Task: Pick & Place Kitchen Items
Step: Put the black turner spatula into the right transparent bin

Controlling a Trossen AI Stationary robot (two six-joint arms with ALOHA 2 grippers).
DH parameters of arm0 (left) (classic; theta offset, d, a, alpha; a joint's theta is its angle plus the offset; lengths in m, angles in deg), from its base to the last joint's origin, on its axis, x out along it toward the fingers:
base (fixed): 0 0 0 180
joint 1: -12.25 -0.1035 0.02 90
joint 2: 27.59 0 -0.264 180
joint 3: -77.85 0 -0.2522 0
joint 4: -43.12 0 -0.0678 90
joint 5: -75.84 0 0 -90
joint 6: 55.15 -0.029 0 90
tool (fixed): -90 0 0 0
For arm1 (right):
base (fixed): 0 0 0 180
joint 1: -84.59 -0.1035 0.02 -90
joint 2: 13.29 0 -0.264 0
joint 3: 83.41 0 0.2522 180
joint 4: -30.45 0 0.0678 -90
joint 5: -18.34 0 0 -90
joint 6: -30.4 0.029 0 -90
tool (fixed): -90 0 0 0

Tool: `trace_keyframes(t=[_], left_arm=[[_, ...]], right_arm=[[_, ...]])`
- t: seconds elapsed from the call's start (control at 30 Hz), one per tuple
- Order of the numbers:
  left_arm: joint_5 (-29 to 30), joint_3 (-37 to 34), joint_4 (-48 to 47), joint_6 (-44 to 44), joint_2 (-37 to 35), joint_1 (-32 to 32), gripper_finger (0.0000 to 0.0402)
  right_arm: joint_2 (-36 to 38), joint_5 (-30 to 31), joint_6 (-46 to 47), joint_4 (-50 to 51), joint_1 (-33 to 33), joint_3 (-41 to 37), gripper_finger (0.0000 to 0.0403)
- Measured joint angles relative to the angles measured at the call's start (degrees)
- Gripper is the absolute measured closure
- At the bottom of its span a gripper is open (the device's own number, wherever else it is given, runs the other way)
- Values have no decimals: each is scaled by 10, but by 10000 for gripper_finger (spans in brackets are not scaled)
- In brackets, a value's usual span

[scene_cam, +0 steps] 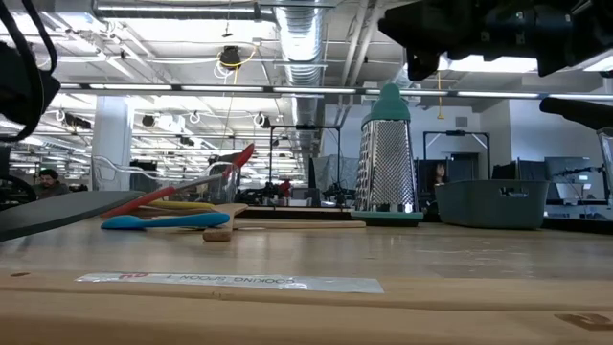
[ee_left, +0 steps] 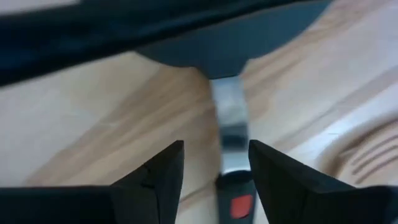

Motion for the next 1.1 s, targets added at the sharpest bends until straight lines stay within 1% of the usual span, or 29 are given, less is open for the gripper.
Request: trace_keyframes(t=[0.17, 0.4, 0.57, 0.7, 0.93, 1.1], left_arm=[[0, -37, 77, -1, 0, 0, 223], [-3, -71, 104, 12, -3, -1, 222], [2, -77, 110, 13, -2, -1, 226], [7, -78, 113, 13, 0, -1, 247], [17, -73, 125, 10, 32, -1, 292], [21, -76, 128, 12, 26, -1, 326]], right_arm=[[0, 0, 0, 3, 11, 0, 333], [0, 0, 2, 4, 14, 0, 333], [0, 0, 2, 4, 14, 0, 333], [0, 0, 2, 4, 14, 0, 333], [0, 0, 2, 4, 14, 0, 333], [0, 0, 2, 4, 14, 0, 333]])
